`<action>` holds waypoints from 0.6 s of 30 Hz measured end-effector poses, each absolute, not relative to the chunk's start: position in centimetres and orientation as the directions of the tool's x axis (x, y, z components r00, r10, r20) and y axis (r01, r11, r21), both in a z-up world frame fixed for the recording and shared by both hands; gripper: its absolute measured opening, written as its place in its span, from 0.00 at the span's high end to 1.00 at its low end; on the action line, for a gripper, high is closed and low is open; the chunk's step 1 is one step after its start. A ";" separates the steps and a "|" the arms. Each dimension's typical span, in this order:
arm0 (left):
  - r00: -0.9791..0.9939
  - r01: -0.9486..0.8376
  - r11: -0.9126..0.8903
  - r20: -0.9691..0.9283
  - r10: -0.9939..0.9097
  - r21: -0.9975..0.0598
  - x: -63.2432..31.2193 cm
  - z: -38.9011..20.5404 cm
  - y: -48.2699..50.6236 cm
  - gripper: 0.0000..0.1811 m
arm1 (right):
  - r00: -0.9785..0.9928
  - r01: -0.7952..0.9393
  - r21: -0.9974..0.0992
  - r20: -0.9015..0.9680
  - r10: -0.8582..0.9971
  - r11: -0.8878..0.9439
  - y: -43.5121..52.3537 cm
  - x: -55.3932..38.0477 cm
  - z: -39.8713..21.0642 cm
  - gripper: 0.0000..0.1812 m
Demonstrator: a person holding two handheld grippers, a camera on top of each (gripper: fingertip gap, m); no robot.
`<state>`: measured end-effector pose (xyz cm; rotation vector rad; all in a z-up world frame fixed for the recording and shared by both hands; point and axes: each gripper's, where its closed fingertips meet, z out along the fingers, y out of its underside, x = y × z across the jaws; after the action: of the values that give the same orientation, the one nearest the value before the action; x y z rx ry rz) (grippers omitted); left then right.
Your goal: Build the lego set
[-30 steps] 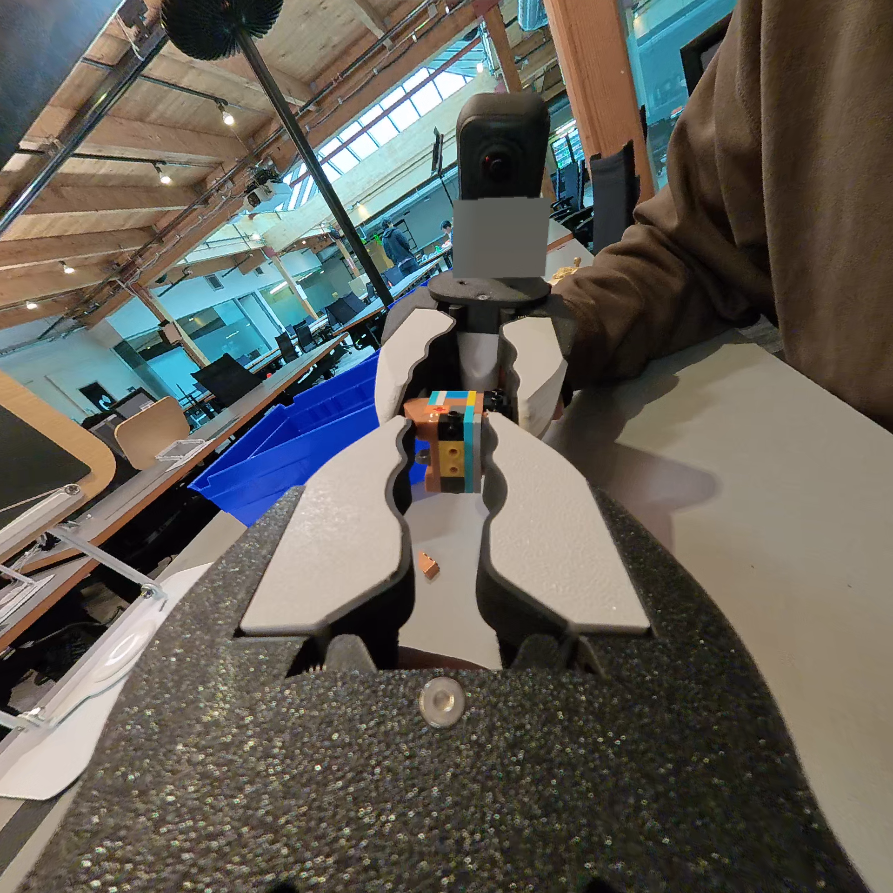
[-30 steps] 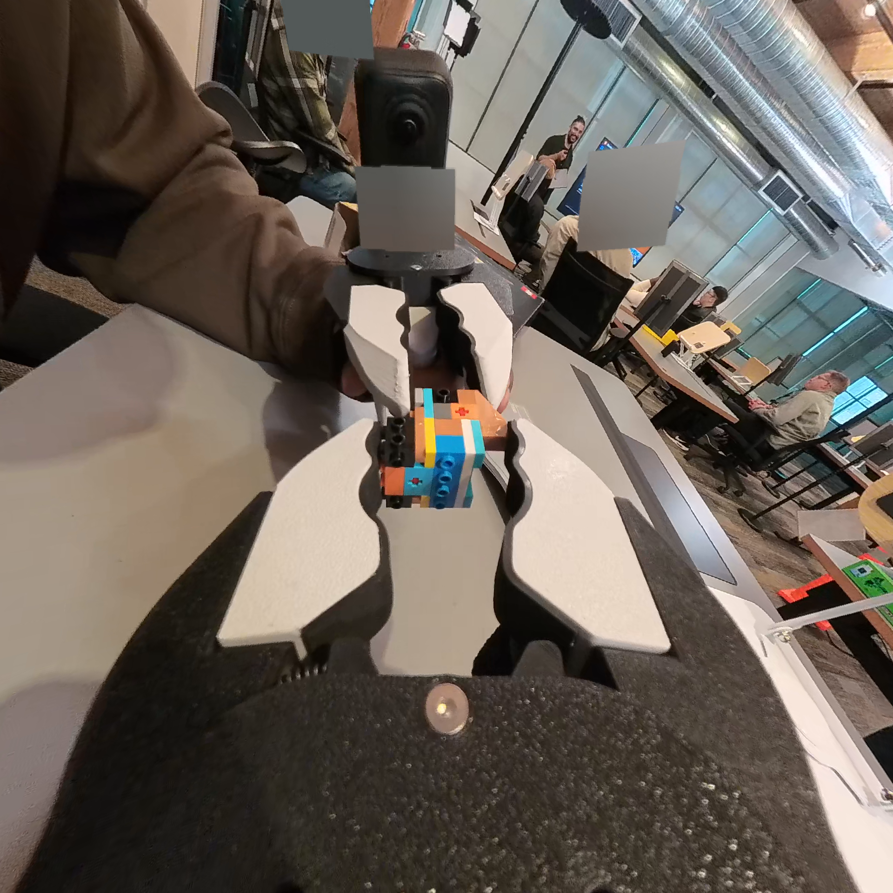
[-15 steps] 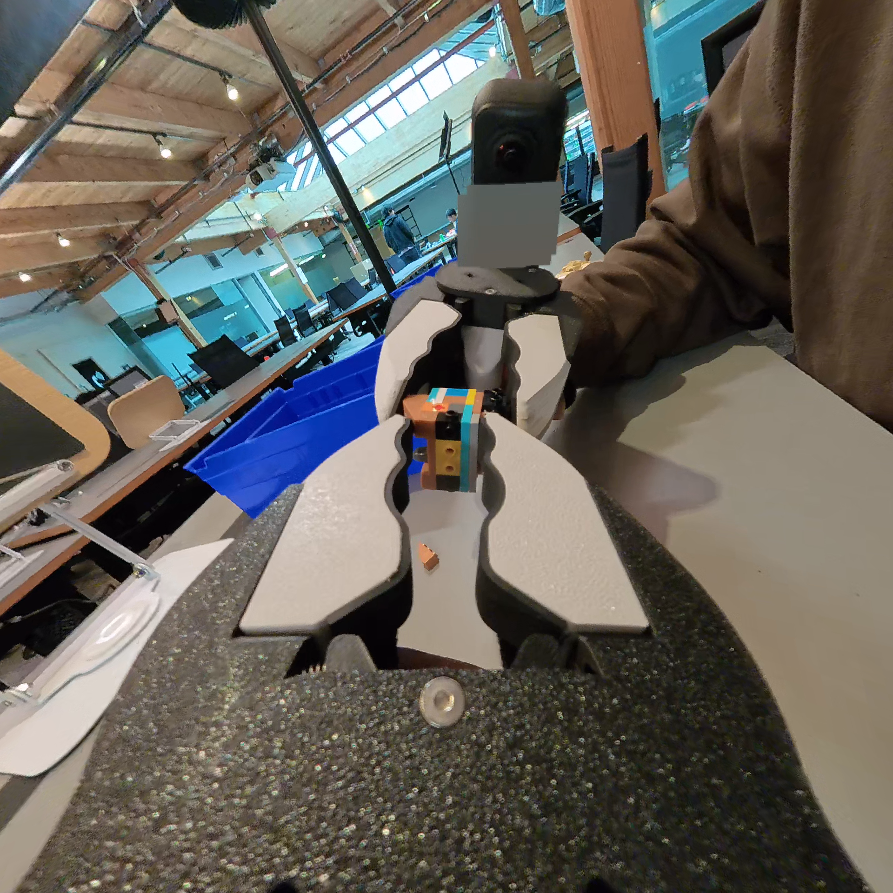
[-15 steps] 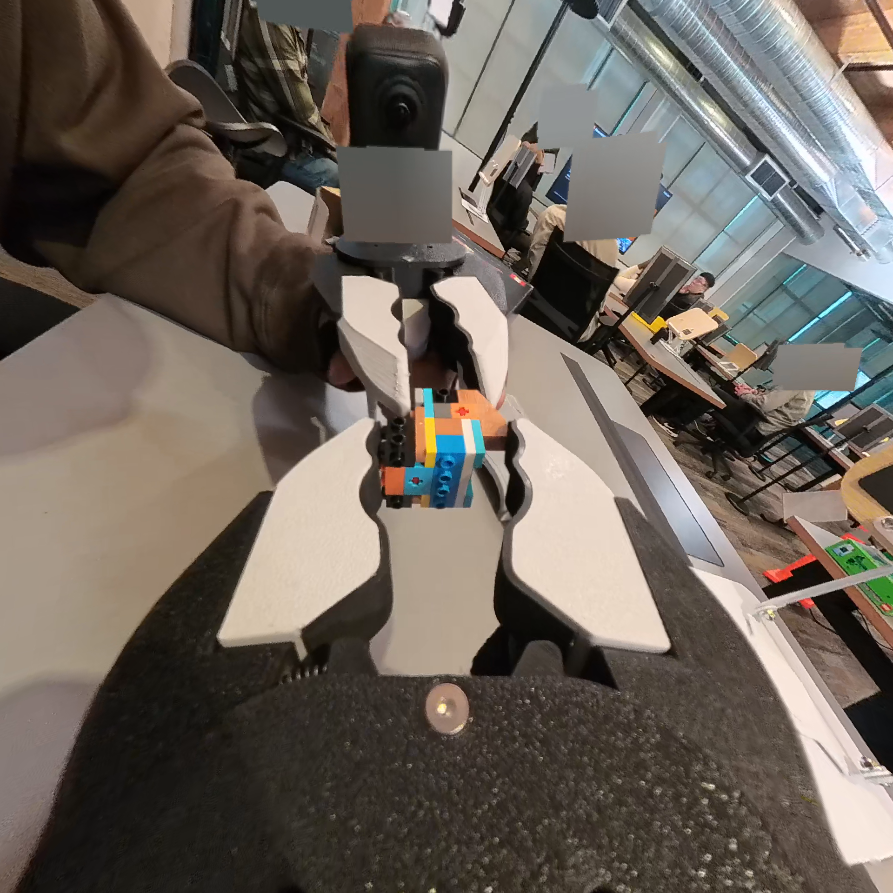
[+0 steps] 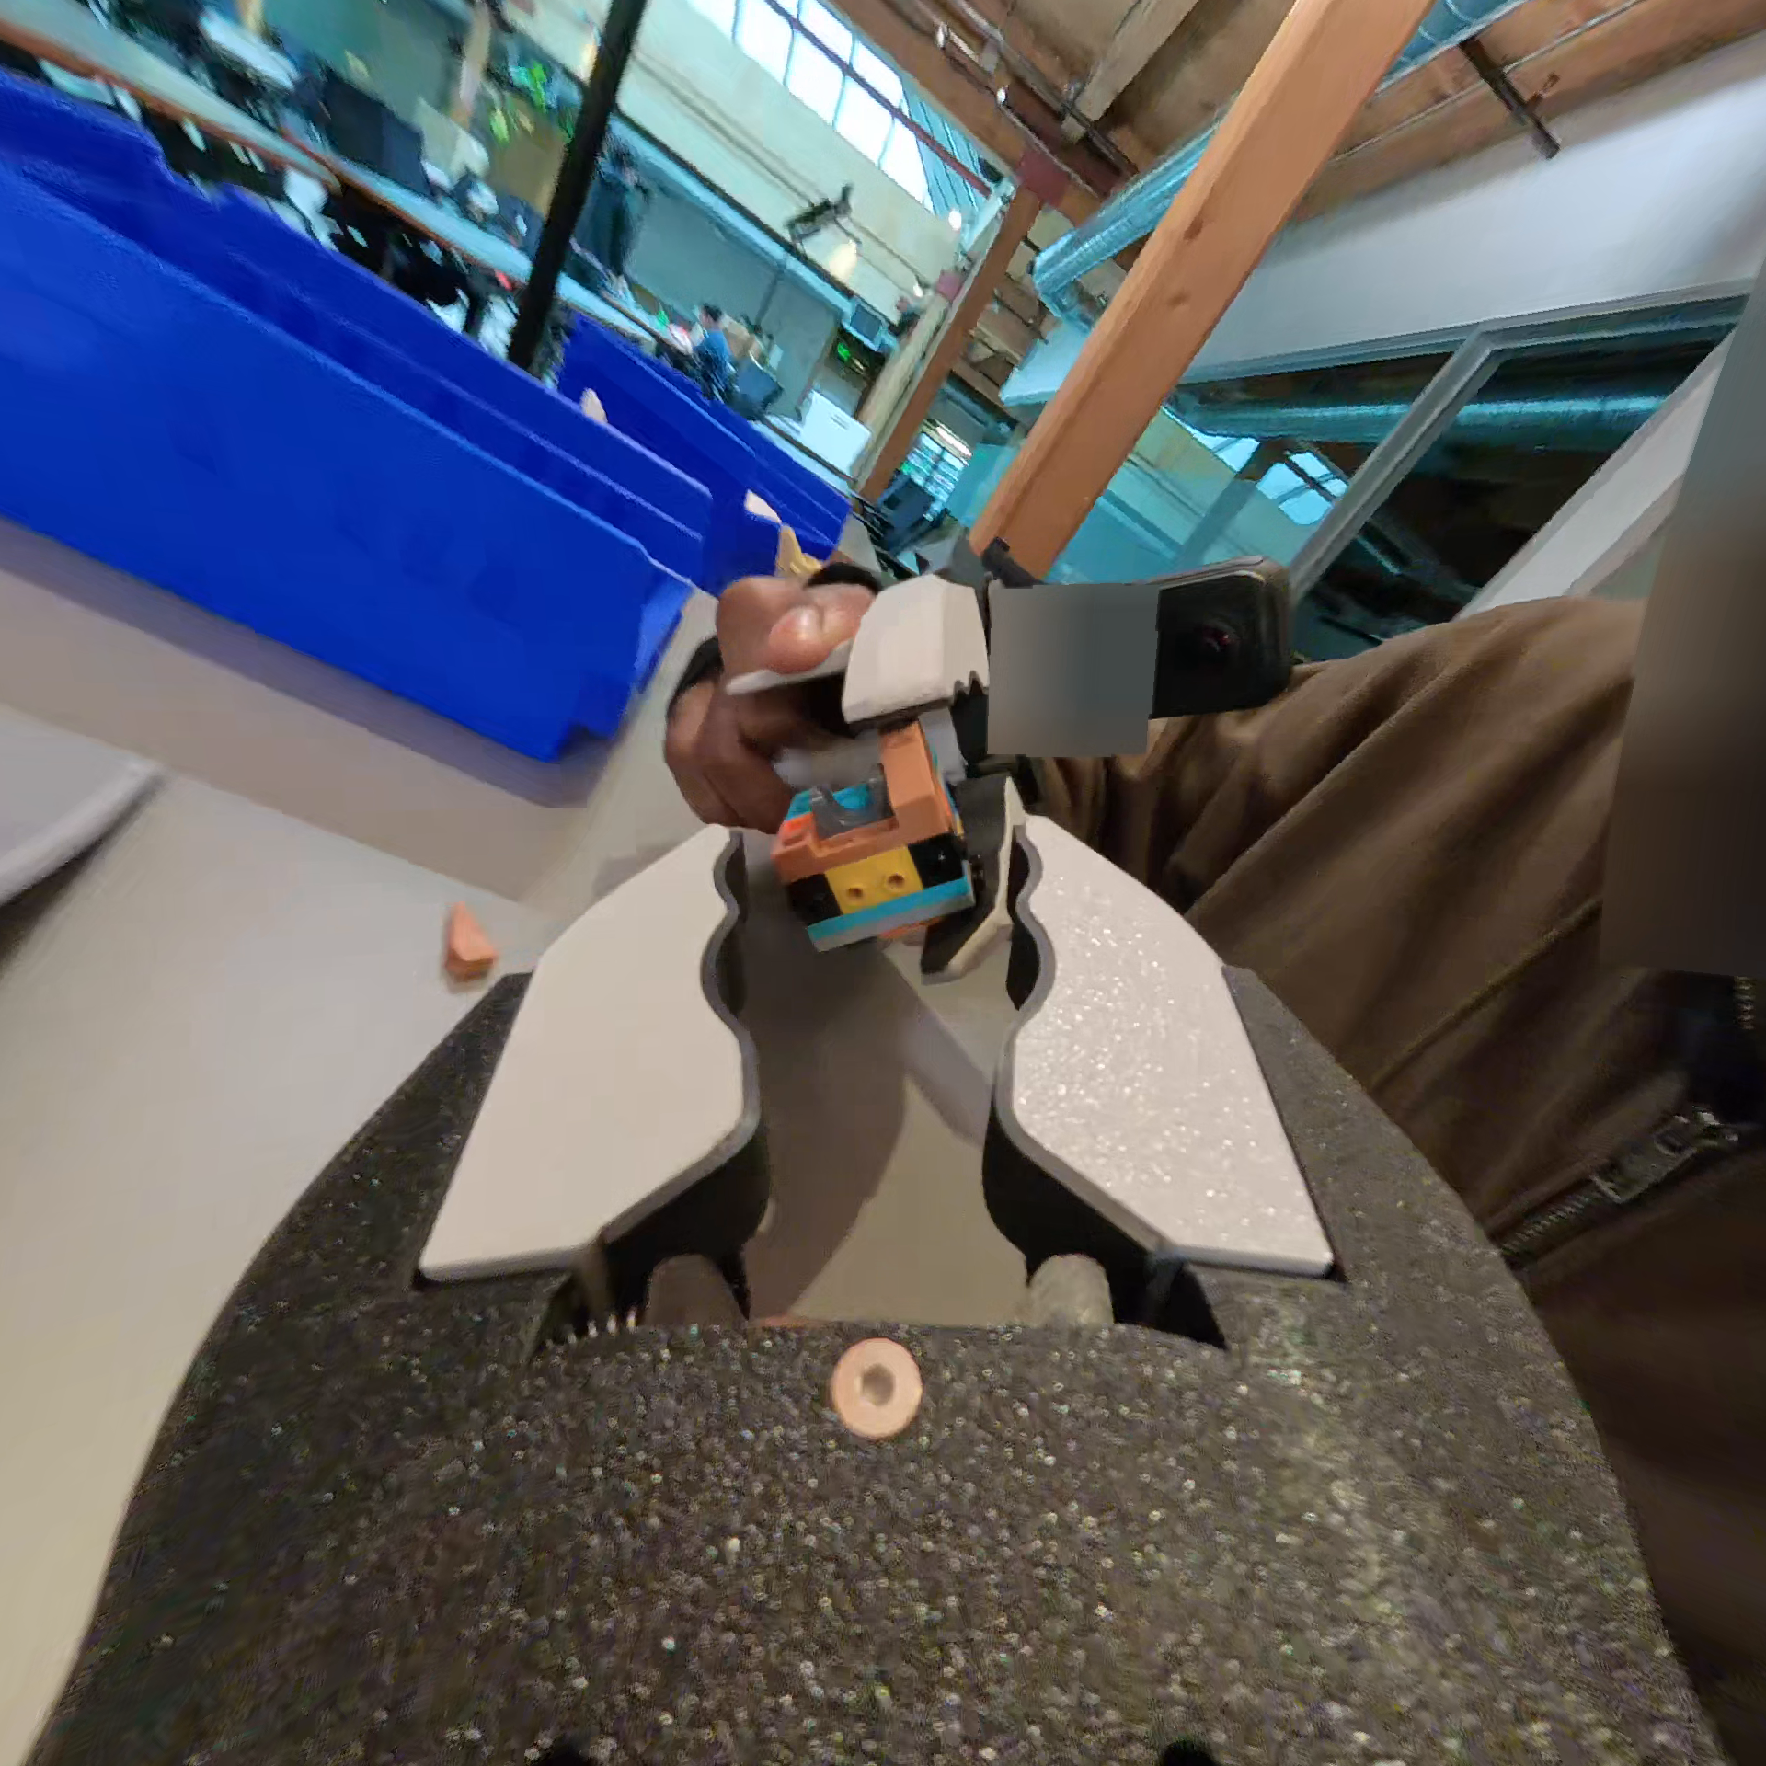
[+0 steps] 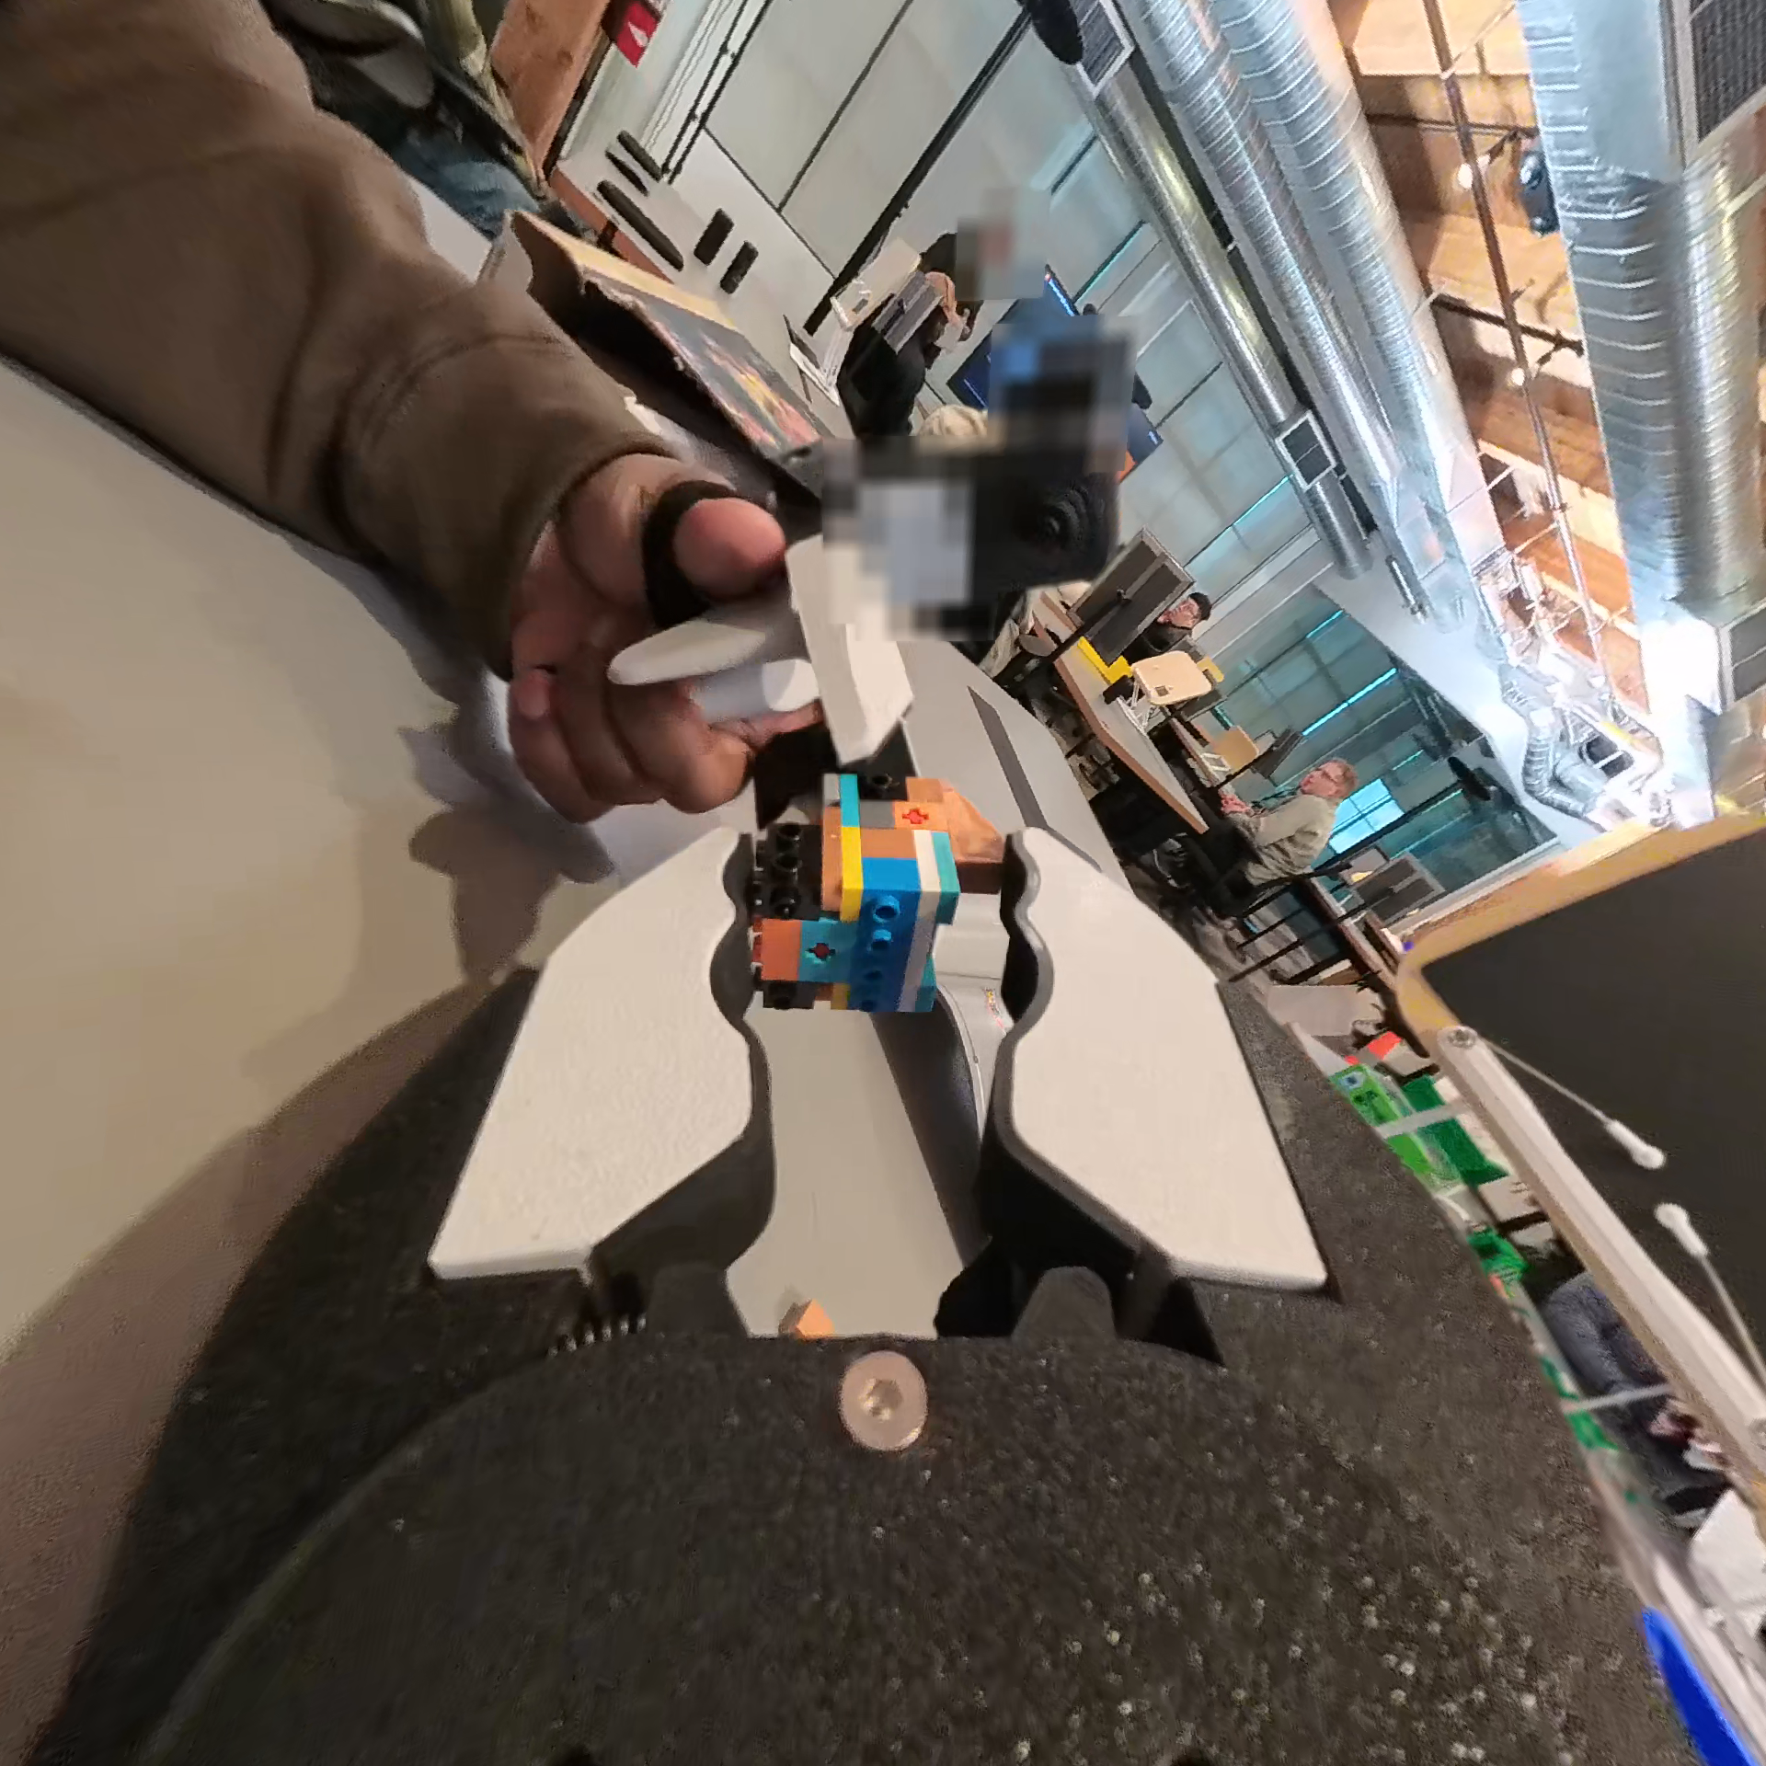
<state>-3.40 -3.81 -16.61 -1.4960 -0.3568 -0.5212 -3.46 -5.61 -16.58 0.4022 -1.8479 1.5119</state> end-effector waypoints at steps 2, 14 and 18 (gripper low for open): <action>0.810 0.572 -0.041 0.572 -0.126 -0.819 -2.9 -17.1 -3.4 0.74 | -0.681 -0.658 -0.699 0.711 0.176 0.280 -5.9 -3.3 -17.0 0.73; 0.947 0.288 0.039 0.290 0.135 -0.957 -5.4 -16.4 -4.1 0.78 | -0.739 -0.575 -0.788 0.616 0.274 0.220 -5.3 -4.0 -16.3 0.68; 0.914 -0.029 0.052 -0.005 0.406 -0.998 -7.4 -14.7 -5.9 0.78 | -0.816 -0.370 -0.920 0.390 0.428 0.132 -4.2 -5.8 -16.0 0.70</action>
<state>-7.42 -5.86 -14.66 -1.4892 -0.3111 0.3385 -5.83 -4.21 -15.95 -0.0551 -1.8251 1.7458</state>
